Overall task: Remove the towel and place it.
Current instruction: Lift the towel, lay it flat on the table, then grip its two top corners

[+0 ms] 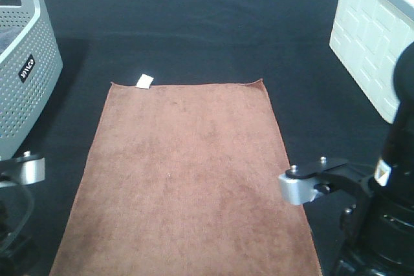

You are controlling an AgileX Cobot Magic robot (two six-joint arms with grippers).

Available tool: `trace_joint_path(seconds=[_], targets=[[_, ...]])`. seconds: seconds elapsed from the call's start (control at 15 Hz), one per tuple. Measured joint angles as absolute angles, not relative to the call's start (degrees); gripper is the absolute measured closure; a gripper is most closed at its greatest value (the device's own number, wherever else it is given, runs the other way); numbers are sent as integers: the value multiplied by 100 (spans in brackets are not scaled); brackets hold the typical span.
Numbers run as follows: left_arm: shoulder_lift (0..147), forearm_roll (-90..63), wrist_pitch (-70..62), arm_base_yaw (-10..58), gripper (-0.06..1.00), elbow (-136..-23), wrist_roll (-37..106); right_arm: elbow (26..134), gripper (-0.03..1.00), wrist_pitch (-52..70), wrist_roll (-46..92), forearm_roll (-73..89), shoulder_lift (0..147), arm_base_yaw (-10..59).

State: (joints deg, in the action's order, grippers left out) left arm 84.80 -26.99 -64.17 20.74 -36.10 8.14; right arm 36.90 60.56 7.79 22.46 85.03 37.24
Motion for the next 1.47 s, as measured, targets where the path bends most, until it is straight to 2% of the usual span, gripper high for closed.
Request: trace_joint_path(seconds=[0.47,0.8,0.93,1.0,1.07,1.13,1.2,1.27,1.33,1.47], targets=[[9345,-2429,-6411,3077,94,-4028,814,3736,96,5838,1026,2028,9081,3724],[9374,-2504,-6320,3380,94,-4034,773,3736,96,5770,1100,2315,9116,3724],[9374,-2613,-6211,3398,87,-4034,773,3736,96,5752,1278,2567,9116,3724],[9374,-2687,-6154,3398,78,-4034,773,3736,94,5747,1289,2618,9116,3724],[9374,-2756,-6045,3398,58,-4034,682,3736,85,5747,1289,2624,9116,3724],[9379,-2773,-5953,3398,43,-4034,544,3736,72,5747,1278,2624,9116,3724],[9379,-2773,-5930,3398,27,-4034,453,3736,46,5747,1209,2624,9116,3724],[9379,-2779,-5930,3398,18,-4034,430,3736,32,5747,1197,2624,9116,3724],[9379,-2779,-5930,3398,14,-4034,424,3736,22,5747,1186,2613,9116,3724],[9379,-2779,-5930,3398,12,-4034,424,3736,17,5747,1186,2595,9116,3724]])
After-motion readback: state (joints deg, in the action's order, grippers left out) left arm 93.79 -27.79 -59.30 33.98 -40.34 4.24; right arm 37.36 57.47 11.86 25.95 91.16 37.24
